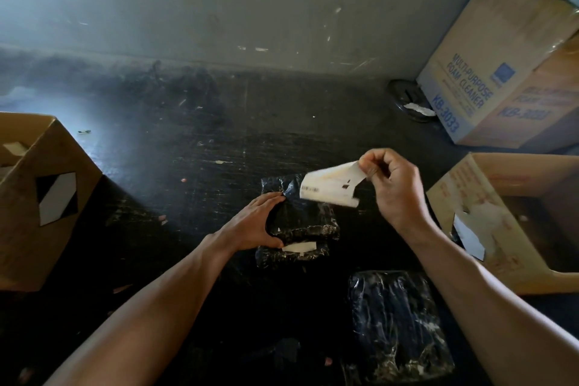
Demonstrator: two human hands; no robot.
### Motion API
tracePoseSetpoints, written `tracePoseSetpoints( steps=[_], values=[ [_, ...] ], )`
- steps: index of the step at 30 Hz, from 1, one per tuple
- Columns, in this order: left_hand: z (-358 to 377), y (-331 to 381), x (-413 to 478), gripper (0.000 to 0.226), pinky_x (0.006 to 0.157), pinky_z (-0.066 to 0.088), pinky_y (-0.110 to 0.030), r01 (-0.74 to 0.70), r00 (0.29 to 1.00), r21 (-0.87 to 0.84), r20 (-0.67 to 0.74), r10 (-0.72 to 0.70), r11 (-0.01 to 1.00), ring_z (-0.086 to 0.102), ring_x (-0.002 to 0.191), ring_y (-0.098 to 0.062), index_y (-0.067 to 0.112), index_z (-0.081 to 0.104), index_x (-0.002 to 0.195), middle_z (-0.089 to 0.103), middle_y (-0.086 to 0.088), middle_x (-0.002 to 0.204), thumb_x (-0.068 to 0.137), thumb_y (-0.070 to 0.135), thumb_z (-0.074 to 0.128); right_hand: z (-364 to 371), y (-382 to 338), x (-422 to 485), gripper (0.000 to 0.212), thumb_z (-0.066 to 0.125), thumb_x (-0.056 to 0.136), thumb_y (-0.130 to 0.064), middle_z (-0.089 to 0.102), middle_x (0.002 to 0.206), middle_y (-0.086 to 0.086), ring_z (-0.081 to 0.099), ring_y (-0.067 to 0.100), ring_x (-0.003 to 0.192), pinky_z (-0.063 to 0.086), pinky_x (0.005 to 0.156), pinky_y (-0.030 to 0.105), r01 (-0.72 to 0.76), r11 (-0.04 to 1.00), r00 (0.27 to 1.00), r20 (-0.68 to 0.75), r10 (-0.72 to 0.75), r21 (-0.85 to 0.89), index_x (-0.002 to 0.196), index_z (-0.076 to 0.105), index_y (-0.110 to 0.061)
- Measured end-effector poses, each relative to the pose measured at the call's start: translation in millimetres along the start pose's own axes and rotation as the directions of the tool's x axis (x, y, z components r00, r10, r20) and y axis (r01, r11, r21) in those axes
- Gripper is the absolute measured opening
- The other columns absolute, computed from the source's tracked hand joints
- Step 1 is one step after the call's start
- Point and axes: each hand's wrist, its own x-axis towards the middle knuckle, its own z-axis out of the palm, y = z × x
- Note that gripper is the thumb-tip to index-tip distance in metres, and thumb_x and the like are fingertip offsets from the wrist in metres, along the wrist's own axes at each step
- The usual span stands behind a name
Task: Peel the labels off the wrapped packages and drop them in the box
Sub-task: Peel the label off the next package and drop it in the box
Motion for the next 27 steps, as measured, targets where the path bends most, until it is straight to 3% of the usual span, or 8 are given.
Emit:
tracePoseSetpoints(
  steps=[5,9,15,21,27],
  values=[
    [0.4,8.6,-2.4,0.111,0.116,0.015,-0.026,0.008,1.000,0.071,-0.004,-0.008,0.997,0.017,0.147,-0.015,0.018,0.020,0.156,0.019,0.001,0.162,0.069,0.045,0.084,-35.8,6.8,11.8,0.009,0.071,0.092,-0.015,0.069,0.086,-0.010,0.060,0.002,0.077,0.049,0.074,0.014,0.014,0.998,0.998,-0.063,-0.018,-0.055,0.089,0.069,-0.023],
    [-0.4,24.1,-6.3,0.100,0.119,0.023,-0.038,0.091,0.993,0.041,-0.077,-0.088,0.995,0.024,0.146,-0.018,0.021,0.025,0.155,0.026,0.001,0.160,0.074,0.050,0.077,-71.3,26.9,13.7,0.005,0.071,0.092,-0.017,0.067,0.082,-0.011,0.057,0.000,0.070,0.045,0.068,0.016,-0.046,0.986,0.991,-0.129,0.025,-0.158,0.089,0.070,-0.021],
    [0.9,68.9,7.8,0.076,0.107,0.037,-0.035,0.156,0.975,-0.032,-0.154,-0.159,0.987,0.043,0.133,-0.023,0.019,0.034,0.151,0.041,-0.007,0.150,0.086,0.024,0.073,-145.3,56.8,9.5,0.004,0.071,0.091,-0.020,0.069,0.086,-0.010,0.062,0.005,0.076,0.044,0.065,0.021,-0.171,0.937,0.973,-0.204,0.112,-0.303,0.088,0.072,-0.021],
    [40.9,166.4,54.7,0.066,0.109,0.034,-0.031,0.108,0.969,-0.161,-0.201,-0.140,0.981,0.041,0.136,-0.019,0.023,0.037,0.150,0.040,-0.003,0.152,0.092,0.027,0.068,-246.8,111.3,-1.3,0.010,0.068,0.093,-0.017,0.072,0.093,-0.003,0.066,0.017,0.089,0.054,0.087,0.037,-0.286,0.892,0.927,-0.336,0.166,-0.350,0.098,0.076,-0.015],
    [105.9,284.9,115.0,0.071,0.115,0.029,-0.031,0.022,0.989,-0.209,-0.137,-0.052,0.978,0.032,0.143,-0.015,0.023,0.032,0.151,0.035,-0.001,0.155,0.091,0.032,0.068,-321.7,179.7,-8.0,0.015,0.066,0.094,-0.014,0.073,0.112,0.007,0.070,0.024,0.094,0.061,0.081,0.048,-0.356,0.848,0.909,-0.356,0.217,-0.393,0.107,0.074,-0.016]
  ],
)
